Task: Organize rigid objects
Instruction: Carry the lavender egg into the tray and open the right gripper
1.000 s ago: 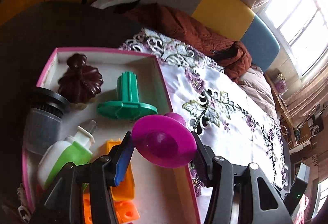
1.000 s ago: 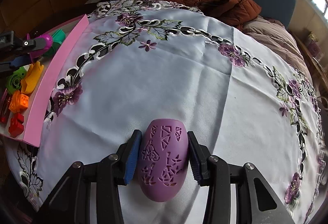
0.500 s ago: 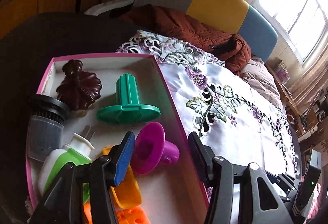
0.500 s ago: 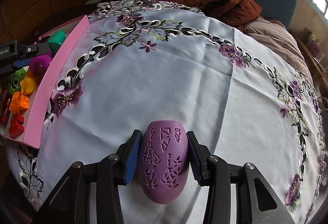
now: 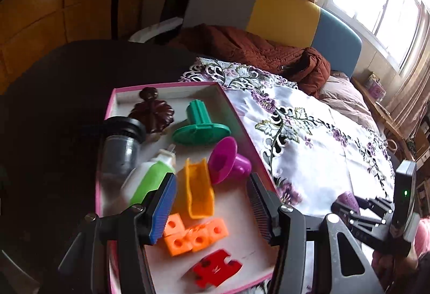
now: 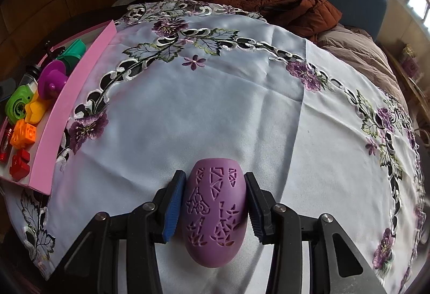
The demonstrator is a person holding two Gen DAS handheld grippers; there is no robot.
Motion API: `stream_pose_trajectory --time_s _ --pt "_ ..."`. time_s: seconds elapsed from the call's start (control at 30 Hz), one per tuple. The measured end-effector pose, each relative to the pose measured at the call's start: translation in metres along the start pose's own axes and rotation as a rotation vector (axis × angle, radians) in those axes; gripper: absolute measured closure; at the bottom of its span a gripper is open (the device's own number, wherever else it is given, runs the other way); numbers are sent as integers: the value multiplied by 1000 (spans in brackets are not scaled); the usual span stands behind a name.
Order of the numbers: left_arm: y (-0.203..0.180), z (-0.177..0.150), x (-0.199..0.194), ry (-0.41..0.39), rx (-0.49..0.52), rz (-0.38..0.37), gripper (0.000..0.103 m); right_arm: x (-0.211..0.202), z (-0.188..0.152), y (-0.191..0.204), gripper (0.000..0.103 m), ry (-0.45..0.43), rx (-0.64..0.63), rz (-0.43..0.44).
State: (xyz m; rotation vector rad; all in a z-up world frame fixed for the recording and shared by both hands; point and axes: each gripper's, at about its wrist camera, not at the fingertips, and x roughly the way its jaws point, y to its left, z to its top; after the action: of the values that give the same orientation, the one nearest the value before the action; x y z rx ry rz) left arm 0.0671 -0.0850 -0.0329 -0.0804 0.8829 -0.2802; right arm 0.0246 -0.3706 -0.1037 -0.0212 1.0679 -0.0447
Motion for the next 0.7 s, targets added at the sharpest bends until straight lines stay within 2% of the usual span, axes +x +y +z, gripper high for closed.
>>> stream_pose_trajectory --time_s 0.3,0.7 --pt "27 -20 -29 -16 -37 69 48 -2 -2 1 59 -14 -1 -11" --pt "48 -24 -49 -59 -72 93 48 -4 -4 5 59 -27 -3 -48"
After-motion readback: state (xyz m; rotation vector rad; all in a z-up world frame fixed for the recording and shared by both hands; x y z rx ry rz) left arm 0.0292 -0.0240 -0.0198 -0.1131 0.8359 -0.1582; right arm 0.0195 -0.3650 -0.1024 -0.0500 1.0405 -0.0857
